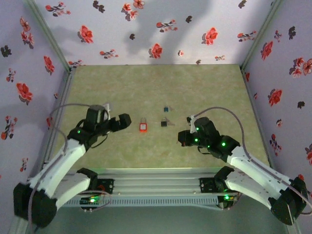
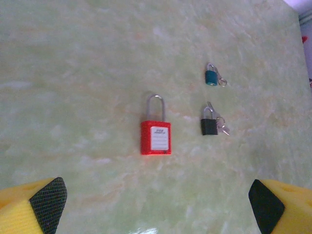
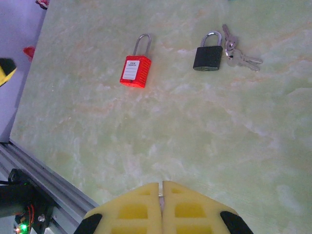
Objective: Lock with the key
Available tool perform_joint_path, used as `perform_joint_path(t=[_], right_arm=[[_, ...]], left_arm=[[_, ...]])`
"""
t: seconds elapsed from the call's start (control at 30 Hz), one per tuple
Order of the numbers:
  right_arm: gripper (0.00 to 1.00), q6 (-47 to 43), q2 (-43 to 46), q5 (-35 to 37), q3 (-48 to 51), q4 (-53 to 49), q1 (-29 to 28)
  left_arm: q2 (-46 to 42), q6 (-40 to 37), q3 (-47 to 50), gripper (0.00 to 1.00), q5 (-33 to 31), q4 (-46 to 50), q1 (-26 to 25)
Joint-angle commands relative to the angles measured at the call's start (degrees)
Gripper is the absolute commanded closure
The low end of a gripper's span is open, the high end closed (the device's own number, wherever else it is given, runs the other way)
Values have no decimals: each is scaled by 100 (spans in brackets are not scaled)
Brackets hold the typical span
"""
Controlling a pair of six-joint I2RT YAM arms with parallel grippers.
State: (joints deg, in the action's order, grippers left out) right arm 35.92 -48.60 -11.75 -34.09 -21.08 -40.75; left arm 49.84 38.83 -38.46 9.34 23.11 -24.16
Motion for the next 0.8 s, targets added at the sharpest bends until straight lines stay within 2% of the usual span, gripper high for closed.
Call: perform_joint_path(t=[0.0,0.13,0.23,0.33,0.43,0.77], right_arm=[[100,-166,-189,186,-280,-118,-10],[100,-237,-648,359,-560,-124,-178],[100,-366,-1088,586,-877,-190,-447],[100,-467,-1470,766,-1186,-218,-650],[100,-472,-1745,729,-1384,-111,-721],[100,-771,-2910,534,-2355,-352,-844]], left_arm=[[-971,154,260,0,-593,387,-69],[-2183,-75,50,0,-1061,1150,-119],[-2616,-496,-426,0,-1507,1769,-124],[-2690,-1250,-760,0,-2021,2127,-115],[-2638,-1693,-707,0,-2413,2183,-120],[-2902,-1486,-165,0,-2741,1940,-115]])
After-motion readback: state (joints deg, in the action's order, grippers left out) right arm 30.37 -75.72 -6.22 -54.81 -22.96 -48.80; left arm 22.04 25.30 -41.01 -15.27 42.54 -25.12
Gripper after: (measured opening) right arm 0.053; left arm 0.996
